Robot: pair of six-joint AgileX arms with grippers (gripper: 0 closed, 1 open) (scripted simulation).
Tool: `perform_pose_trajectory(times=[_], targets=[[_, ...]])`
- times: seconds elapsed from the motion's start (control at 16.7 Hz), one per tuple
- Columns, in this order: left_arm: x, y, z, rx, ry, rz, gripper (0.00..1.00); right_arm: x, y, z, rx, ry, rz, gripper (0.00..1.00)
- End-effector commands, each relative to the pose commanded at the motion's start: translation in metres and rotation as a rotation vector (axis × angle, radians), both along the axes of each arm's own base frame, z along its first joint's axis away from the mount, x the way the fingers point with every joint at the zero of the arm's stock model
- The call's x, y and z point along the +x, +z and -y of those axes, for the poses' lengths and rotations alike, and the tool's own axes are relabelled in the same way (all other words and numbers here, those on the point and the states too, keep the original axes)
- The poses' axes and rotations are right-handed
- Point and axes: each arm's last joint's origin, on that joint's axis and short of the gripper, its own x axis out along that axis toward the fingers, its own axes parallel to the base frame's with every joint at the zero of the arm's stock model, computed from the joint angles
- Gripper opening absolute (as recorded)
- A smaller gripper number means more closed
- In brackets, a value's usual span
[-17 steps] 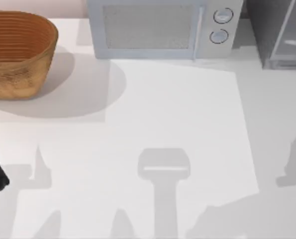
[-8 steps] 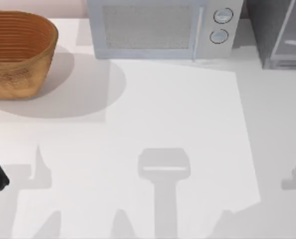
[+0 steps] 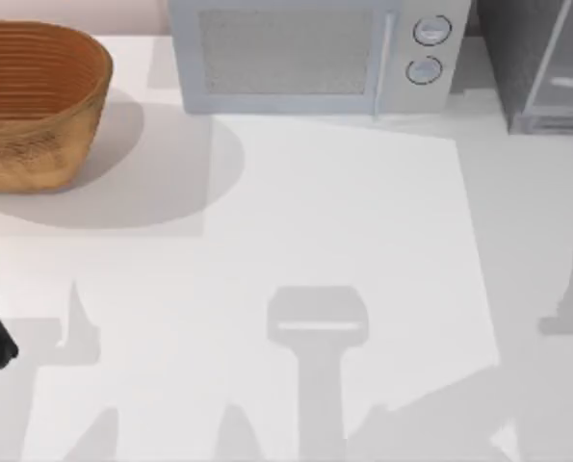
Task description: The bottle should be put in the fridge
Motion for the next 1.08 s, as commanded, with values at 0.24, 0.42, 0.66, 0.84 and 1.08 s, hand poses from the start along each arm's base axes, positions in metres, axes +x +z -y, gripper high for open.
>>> perform_pose_trajectory(times=[0.24, 0.42, 0.66, 0.84, 1.08], targets=[[0.000, 0.000, 0.000, 0.000, 0.000, 0.000, 1.00, 0.039, 0.043, 0.008, -0.007, -0.010, 0.021, 0.01], [0.000, 0.000, 0.000, 0.000, 0.000, 0.000, 1.00, 0.095, 0.056, 0.021, -0.009, -0.016, -0.011, 0.01], [0.000, 0.000, 0.000, 0.000, 0.000, 0.000, 1.00, 0.184, 0.031, 0.048, -0.002, -0.015, -0.073, 0.01], [0.000, 0.000, 0.000, 0.000, 0.000, 0.000, 1.00, 0.236, -0.009, 0.069, 0.004, -0.012, -0.099, 0.01], [0.000, 0.000, 0.000, 0.000, 0.000, 0.000, 1.00, 0.276, -0.056, 0.091, 0.005, -0.008, -0.092, 0.01]])
